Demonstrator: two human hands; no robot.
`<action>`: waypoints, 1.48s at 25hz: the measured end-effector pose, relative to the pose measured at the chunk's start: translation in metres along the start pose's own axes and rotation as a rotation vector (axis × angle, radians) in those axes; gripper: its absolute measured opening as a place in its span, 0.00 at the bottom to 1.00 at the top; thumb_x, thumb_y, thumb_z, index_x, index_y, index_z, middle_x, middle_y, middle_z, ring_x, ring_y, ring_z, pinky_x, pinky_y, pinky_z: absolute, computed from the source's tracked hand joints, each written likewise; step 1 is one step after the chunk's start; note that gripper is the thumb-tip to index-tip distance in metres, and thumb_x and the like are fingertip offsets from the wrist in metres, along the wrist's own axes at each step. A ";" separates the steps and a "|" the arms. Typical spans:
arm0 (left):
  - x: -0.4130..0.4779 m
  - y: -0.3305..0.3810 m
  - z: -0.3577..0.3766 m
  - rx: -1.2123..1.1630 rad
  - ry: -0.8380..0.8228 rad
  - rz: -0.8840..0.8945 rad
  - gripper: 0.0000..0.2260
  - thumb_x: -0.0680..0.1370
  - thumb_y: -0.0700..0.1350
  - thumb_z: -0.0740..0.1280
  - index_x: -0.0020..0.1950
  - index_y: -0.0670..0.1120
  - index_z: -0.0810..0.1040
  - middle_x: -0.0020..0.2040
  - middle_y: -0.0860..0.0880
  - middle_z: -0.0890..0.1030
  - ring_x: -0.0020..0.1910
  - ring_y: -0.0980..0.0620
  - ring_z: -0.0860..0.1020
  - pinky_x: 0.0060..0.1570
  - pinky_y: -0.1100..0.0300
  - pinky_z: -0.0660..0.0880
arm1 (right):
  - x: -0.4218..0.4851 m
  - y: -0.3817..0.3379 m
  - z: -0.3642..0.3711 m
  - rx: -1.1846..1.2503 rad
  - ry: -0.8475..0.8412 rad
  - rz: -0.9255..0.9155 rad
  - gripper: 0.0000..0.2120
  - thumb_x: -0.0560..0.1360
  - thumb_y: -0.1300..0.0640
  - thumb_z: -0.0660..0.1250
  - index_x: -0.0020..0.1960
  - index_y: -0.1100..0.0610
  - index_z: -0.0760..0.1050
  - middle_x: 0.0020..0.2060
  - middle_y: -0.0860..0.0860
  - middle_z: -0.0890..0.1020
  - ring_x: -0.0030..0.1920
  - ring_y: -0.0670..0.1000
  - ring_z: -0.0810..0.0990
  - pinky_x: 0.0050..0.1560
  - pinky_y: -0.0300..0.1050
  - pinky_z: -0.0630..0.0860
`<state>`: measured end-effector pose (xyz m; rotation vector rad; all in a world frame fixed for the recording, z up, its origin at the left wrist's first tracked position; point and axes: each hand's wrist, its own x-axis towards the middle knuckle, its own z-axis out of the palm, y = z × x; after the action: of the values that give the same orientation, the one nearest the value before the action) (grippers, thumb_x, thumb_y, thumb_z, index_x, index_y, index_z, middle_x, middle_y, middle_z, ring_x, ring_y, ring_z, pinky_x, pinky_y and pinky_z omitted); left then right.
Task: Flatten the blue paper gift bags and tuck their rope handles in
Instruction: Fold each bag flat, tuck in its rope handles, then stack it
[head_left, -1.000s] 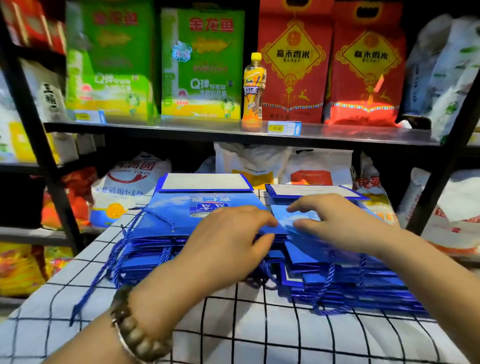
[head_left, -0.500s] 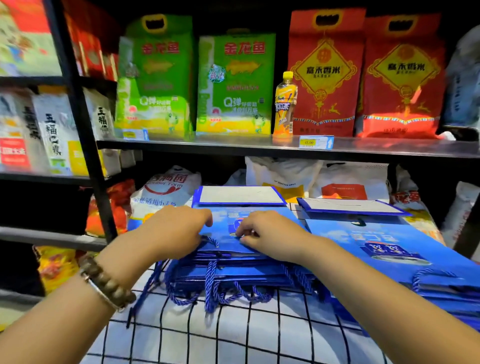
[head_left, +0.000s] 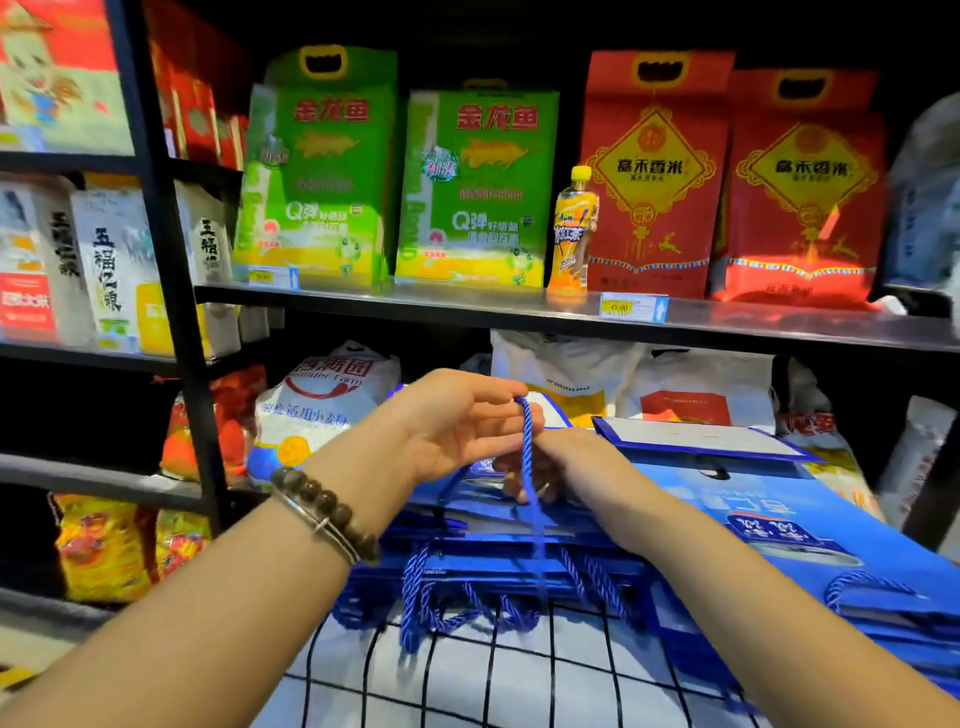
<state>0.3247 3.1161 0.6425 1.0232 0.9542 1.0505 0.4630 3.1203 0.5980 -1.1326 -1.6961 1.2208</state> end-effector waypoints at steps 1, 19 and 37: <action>0.002 0.001 0.003 -0.078 0.018 -0.003 0.05 0.77 0.34 0.59 0.45 0.37 0.75 0.31 0.42 0.81 0.31 0.51 0.81 0.33 0.60 0.80 | -0.002 -0.001 -0.004 0.105 -0.068 0.007 0.23 0.80 0.52 0.48 0.42 0.62 0.77 0.33 0.55 0.81 0.30 0.50 0.77 0.28 0.36 0.68; 0.003 -0.051 -0.008 1.172 -0.038 0.262 0.19 0.74 0.54 0.63 0.66 0.58 0.68 0.53 0.56 0.79 0.50 0.56 0.76 0.54 0.62 0.73 | 0.023 -0.002 -0.089 -0.185 -0.244 0.109 0.11 0.65 0.74 0.68 0.39 0.60 0.78 0.31 0.53 0.81 0.28 0.47 0.78 0.29 0.36 0.74; 0.008 -0.091 0.026 1.520 0.239 0.465 0.25 0.71 0.70 0.57 0.65 0.62 0.65 0.65 0.62 0.66 0.64 0.62 0.66 0.57 0.64 0.65 | 0.016 0.045 -0.081 0.060 -0.088 0.006 0.11 0.62 0.71 0.71 0.41 0.61 0.76 0.33 0.55 0.83 0.30 0.49 0.81 0.30 0.37 0.75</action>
<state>0.3708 3.1033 0.5601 2.4709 1.8221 0.6805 0.5422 3.1666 0.5772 -1.0629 -1.7096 1.3341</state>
